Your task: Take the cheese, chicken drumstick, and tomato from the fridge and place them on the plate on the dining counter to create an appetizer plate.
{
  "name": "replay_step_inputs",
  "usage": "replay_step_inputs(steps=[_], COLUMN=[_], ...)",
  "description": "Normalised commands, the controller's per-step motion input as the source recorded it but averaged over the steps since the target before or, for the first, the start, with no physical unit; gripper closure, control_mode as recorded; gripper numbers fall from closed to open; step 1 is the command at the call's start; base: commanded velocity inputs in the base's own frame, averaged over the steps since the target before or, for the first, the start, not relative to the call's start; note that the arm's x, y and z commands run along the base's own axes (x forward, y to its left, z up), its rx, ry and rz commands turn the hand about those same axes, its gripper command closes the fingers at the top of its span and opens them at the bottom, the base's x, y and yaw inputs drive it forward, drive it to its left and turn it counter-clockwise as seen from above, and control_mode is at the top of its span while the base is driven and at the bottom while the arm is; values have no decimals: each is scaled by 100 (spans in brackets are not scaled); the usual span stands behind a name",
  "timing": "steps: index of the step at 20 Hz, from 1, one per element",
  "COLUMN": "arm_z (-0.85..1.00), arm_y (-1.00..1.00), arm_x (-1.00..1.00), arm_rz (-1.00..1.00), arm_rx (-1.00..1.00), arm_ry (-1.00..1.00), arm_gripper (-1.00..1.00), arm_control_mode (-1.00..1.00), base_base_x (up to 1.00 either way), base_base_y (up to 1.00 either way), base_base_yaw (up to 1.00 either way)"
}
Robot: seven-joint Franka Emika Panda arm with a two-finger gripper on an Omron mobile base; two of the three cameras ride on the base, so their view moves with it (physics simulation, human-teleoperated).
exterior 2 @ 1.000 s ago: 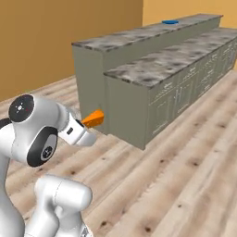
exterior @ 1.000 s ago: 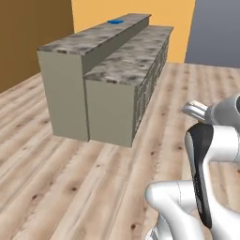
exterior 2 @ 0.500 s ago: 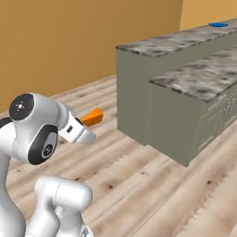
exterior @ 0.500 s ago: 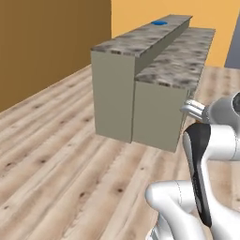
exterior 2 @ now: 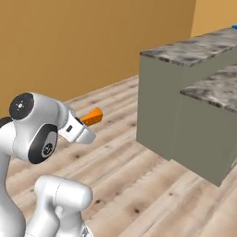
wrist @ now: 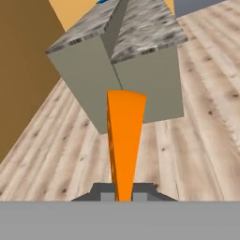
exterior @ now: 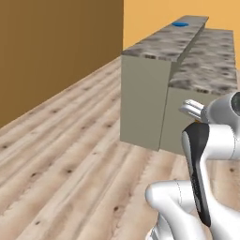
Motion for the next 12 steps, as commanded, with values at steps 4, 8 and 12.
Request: replay_step_inputs(steps=[4,8,12], arm_z=[0,0,0], arm_y=[0,0,0], arm_x=[0,0,0], arm_rz=[0,0,0], arm_rx=[0,0,0], arm_ry=[0,0,0], arm_gripper=[100,100,100], arm_control_mode=[100,100,100], base_base_x=[100,100,100], base_base_y=[100,100,100], base_base_yaw=[-12,-26,-41])
